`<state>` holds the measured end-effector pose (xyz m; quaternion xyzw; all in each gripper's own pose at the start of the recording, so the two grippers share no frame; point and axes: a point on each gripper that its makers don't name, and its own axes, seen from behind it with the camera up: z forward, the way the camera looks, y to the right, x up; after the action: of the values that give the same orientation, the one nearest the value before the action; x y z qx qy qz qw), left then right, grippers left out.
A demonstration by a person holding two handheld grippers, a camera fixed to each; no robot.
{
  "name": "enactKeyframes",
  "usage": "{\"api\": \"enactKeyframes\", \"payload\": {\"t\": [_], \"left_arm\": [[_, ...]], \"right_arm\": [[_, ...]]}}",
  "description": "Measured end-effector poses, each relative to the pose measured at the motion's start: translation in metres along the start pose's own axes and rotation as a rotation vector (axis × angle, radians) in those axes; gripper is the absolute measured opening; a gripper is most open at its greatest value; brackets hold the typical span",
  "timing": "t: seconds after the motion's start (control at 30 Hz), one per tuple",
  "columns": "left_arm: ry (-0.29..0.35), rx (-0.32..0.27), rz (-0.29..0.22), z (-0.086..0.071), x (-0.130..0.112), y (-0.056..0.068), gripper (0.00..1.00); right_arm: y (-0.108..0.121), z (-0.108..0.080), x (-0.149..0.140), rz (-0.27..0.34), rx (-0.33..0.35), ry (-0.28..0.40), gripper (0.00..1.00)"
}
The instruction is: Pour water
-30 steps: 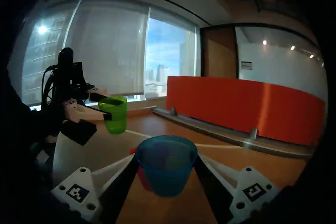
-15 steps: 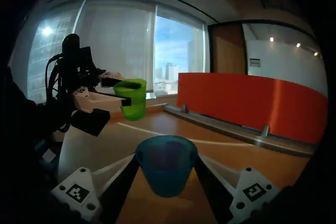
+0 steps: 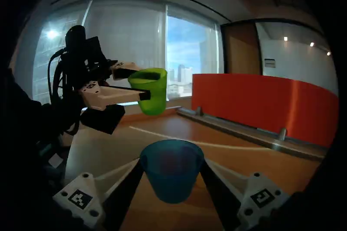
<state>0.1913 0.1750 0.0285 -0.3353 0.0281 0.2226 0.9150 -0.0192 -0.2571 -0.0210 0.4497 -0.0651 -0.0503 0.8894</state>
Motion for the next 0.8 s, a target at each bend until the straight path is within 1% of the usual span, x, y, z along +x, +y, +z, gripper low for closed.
{"api": "enactKeyframes", "payload": {"t": [0.17,0.5,0.6,0.8], "left_arm": [[0.003,0.002,0.033,0.002,0.005,-0.002,0.86],[0.001,0.014,0.135,0.002,0.016,-0.006,0.86],[0.0,0.021,0.158,0.002,0.02,-0.008,0.86],[0.0,0.025,0.192,0.004,0.025,-0.007,0.86]], "right_arm": [[-0.006,0.004,0.0,-0.002,0.016,-0.002,0.91],[-0.018,0.013,-0.001,-0.001,0.051,-0.004,0.91],[-0.021,0.016,-0.002,-0.001,0.06,-0.005,0.91],[-0.024,0.022,-0.002,-0.001,0.073,-0.001,0.91]]}}
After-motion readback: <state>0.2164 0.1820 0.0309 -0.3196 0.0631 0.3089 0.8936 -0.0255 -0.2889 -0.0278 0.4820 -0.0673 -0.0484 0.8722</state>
